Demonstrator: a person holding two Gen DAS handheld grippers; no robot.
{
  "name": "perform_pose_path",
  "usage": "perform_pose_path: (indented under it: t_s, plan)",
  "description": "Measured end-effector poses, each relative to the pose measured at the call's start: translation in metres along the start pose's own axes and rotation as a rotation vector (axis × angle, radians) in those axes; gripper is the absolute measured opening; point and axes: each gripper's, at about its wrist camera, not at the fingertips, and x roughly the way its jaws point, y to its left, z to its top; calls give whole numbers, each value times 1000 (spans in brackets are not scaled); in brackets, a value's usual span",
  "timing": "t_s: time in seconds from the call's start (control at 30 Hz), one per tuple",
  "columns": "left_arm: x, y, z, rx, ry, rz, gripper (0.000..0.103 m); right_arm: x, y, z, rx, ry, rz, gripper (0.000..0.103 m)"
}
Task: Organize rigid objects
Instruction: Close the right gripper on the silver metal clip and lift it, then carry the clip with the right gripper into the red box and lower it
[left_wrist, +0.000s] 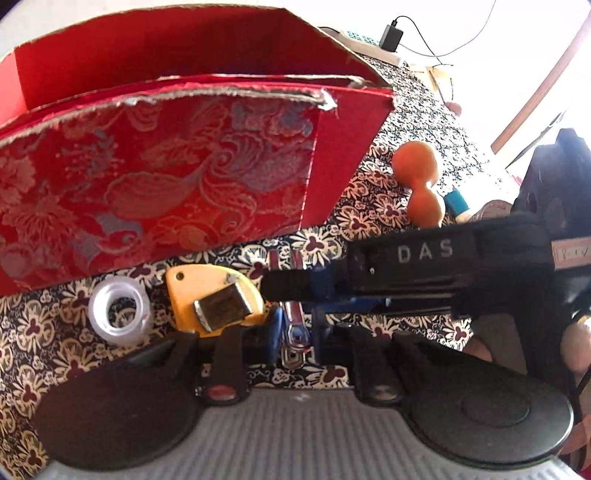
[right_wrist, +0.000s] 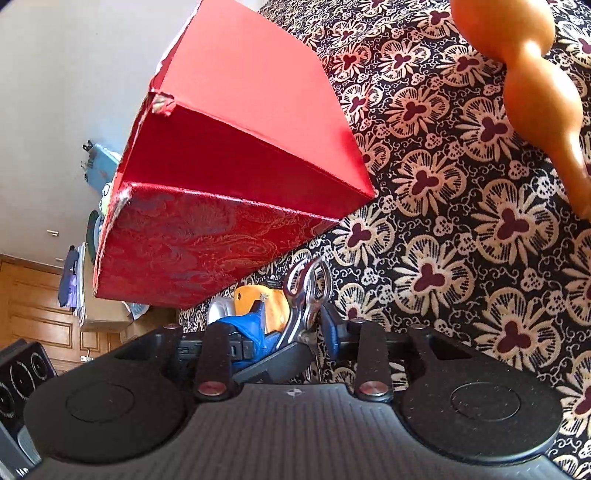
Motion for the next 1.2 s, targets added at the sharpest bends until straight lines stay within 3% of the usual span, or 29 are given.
perform_pose_path:
  t_s: [0.17, 0.37, 0.63, 0.77, 0.93, 1.2]
  plan:
    - [2, -5, 0, -4, 6, -30, 9, -13, -8, -4, 7, -6, -1, 1]
    - [-16, -21, 3, 43, -35, -91, 9, -47, -8, -6, -3, -62, 17, 0]
    - [-71, -50, 34, 150, -192, -168, 9, -115, 26, 3, -91, -209, 62, 0]
    - [-102, -48, 58, 187, -297, -147, 9, -129, 64, 27, -200, -263, 94, 0]
    - [-130, -23, 92, 175, -388, -88, 9, -110, 113, 61, -355, -275, 131, 0]
    - [-137, 50, 114, 81, -394, 44, 9, -39, 169, 108, -475, -138, 167, 0]
